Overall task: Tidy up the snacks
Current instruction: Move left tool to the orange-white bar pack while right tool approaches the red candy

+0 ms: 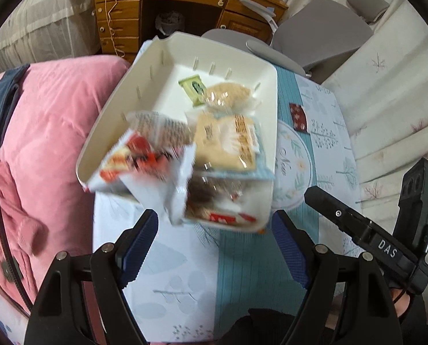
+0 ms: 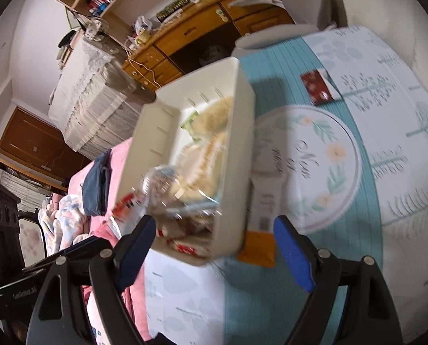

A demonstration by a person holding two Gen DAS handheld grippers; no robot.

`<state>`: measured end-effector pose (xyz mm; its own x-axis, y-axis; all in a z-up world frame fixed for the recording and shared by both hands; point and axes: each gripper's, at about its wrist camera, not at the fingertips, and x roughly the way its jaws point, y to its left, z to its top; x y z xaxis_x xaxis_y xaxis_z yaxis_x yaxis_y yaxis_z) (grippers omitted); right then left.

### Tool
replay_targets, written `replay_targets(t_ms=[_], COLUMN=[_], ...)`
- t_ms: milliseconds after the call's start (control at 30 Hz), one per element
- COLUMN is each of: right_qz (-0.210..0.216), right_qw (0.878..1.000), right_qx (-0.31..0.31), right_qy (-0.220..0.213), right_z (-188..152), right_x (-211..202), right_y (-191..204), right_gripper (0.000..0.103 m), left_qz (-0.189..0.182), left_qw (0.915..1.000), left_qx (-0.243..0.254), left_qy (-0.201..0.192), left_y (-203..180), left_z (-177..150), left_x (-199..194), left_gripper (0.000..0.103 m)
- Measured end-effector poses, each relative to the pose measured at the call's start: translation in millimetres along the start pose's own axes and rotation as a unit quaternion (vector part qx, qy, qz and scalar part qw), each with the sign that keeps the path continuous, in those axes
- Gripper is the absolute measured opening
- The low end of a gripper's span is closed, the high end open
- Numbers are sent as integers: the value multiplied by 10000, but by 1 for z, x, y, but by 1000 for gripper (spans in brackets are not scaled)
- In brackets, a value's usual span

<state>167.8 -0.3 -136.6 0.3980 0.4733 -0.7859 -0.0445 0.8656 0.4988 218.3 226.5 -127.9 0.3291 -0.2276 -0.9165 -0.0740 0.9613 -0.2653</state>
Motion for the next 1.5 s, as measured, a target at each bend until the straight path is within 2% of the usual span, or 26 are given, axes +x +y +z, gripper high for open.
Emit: replay_targets(t_ms=[267, 600, 867, 1133, 1300, 1500], right_qz=[-265, -472, -545, -678, -731, -755], right_qw=[9993, 9978, 9963, 9955, 9952, 9939], right_qx=[-16, -33, -314, -416, -506, -724], right_qy=[258, 471, 578, 505, 411, 340], right_z=[-9, 2, 17, 35, 49, 70], right_x=[-13, -26, -37, -45, -43, -34], right_y=[-43, -94, -128, -157, -166, -167], right_gripper=[85, 85, 85, 84, 85, 85], left_qz=[-2, 111, 187, 209, 435, 1029], left_qw=[9994, 9956, 9802, 9661, 9650, 9674], left_qx=[-309, -860, -1942, -2559, -2587, -2306], left_qy=[151, 343, 324, 271, 51, -212], left_y=[-28, -61, -67, -80, -92, -101], left_z=[-29, -56, -71, -78, -70, -59], left_x=[11, 34, 58, 83, 101, 125], left_gripper=[80, 80, 80, 81, 81, 81])
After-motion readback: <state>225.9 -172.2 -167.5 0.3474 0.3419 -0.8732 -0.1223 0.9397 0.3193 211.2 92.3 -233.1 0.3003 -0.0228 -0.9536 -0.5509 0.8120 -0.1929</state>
